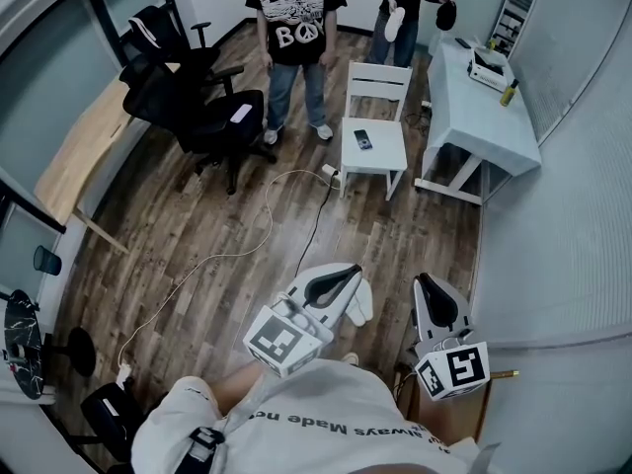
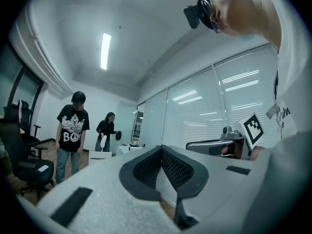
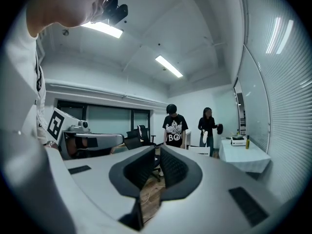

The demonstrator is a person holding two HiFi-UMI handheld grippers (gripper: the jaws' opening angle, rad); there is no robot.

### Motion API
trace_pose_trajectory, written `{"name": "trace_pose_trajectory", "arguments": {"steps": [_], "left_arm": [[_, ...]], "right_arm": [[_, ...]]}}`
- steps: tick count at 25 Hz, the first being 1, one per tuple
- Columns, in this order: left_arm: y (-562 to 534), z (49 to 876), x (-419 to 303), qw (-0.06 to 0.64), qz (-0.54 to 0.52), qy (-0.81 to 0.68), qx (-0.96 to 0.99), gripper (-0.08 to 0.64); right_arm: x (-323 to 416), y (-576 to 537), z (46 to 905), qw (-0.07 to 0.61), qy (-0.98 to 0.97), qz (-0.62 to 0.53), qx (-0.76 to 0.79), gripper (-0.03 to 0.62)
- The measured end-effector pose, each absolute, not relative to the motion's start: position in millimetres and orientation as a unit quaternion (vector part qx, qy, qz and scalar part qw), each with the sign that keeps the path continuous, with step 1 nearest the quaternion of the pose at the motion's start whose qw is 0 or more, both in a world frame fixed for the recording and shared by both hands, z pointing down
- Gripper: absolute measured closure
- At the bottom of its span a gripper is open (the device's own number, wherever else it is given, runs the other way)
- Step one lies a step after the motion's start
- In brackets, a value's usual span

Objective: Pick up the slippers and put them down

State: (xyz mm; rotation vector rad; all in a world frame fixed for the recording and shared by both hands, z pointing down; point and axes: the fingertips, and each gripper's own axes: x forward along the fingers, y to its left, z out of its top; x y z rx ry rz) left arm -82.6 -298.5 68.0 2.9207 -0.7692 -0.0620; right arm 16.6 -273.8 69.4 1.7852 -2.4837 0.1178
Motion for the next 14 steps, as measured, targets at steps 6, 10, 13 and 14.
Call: {"name": "trace_pose_trajectory", "arguments": {"steps": [6, 10, 13, 14], "left_arm": [[-303.1, 61.5, -83.6, 0.054, -0.035, -0.252, 0.966, 0.549], [-302.3, 62.0, -83.1, 0.055, -0.037, -0.248, 0.966, 0.549], [-299.9, 59.8, -87.8, 0.053, -0.037, -0.246, 0.967, 0.549], [-299.1, 58.8, -89.8, 0.054, -0.037, -0.246, 0.967, 0.549]], "right_arm": [[21.6, -273.1, 66.1, 0.040, -0.808, 0.039, 0.587, 0.555], [19.7, -270.8, 63.3, 0.042, -0.809, 0.034, 0.585, 0.555], [11.9, -272.8, 61.5, 0.043, -0.812, 0.035, 0.581, 0.554], [9.0, -273.8, 61.1, 0.043, -0.814, 0.036, 0.579, 0.555]]}}
